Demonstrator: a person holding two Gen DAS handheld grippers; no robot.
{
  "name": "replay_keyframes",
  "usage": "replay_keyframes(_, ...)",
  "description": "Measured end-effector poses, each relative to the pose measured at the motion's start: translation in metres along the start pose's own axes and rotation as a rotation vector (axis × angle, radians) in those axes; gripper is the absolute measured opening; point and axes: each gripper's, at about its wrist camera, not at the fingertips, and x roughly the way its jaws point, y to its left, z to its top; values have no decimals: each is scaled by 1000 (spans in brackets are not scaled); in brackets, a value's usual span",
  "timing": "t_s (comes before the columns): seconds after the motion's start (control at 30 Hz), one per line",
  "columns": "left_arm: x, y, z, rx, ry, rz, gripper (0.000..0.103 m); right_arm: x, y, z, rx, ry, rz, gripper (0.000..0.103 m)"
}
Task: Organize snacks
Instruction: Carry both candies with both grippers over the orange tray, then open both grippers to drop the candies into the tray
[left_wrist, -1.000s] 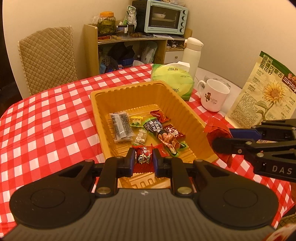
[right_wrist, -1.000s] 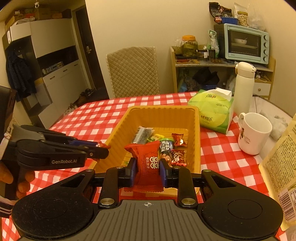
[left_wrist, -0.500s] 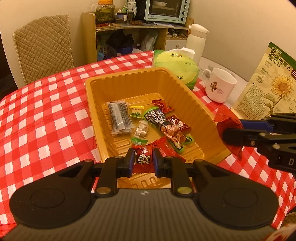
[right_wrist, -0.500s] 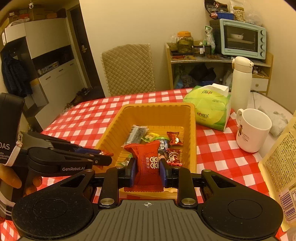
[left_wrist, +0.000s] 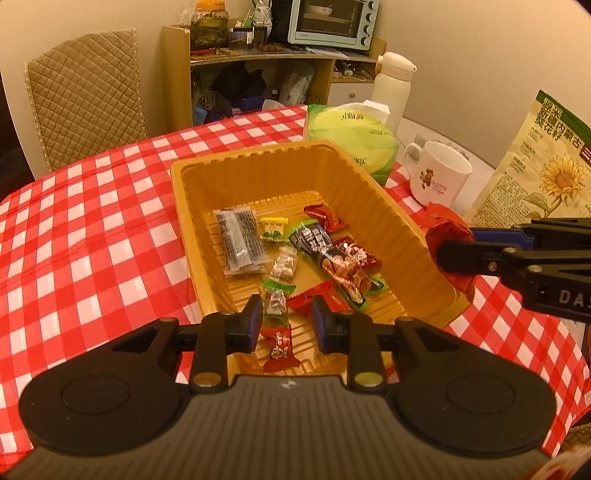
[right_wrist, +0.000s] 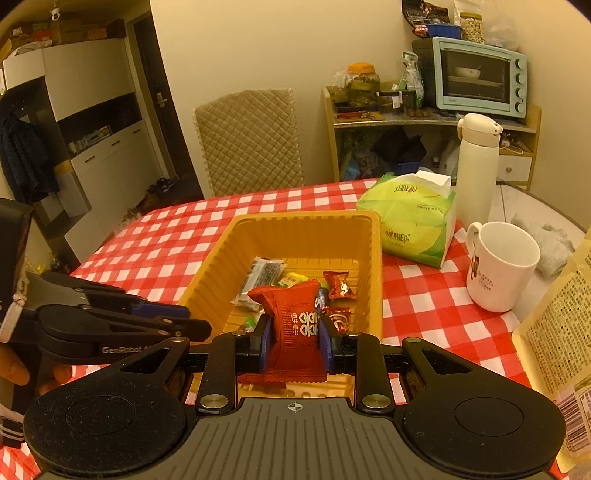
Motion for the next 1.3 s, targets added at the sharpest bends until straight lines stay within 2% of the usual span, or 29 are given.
replay_keyframes(0.1, -2, 2, 5, -6, -9, 3, 31, 5, -1, 3, 3, 1, 2, 27)
replay_keyframes(0.67, 2, 25, 23, -47, -29, 33, 36, 67, -1, 18, 66, 79, 32, 27)
replay_keyframes(0.97, -1, 37, 22, -76, -28, 63, 43, 80, 1, 33, 99, 43, 40, 28)
replay_keyframes(1.03, -4, 38, 20, -84, -29, 71, 47, 80, -1, 35, 111, 40, 40, 30)
replay_keyframes(1.07, -6, 39, 20, -88, -30, 76, 47, 79, -1, 35, 113, 40, 39, 37)
replay_keyframes(1.1, -8, 39, 19, -91, -31, 81, 49, 77, -2, 35, 114, 39, 37, 49)
replay_keyframes(1.17, -14, 39, 18, -99, -36, 87, 51, 70, -5, 32, 126, 27, 32, 59)
replay_keyframes(1.3, -28, 36, 13, -117, -49, 101, 59, 53, -9, 26, 149, 25, 32, 65)
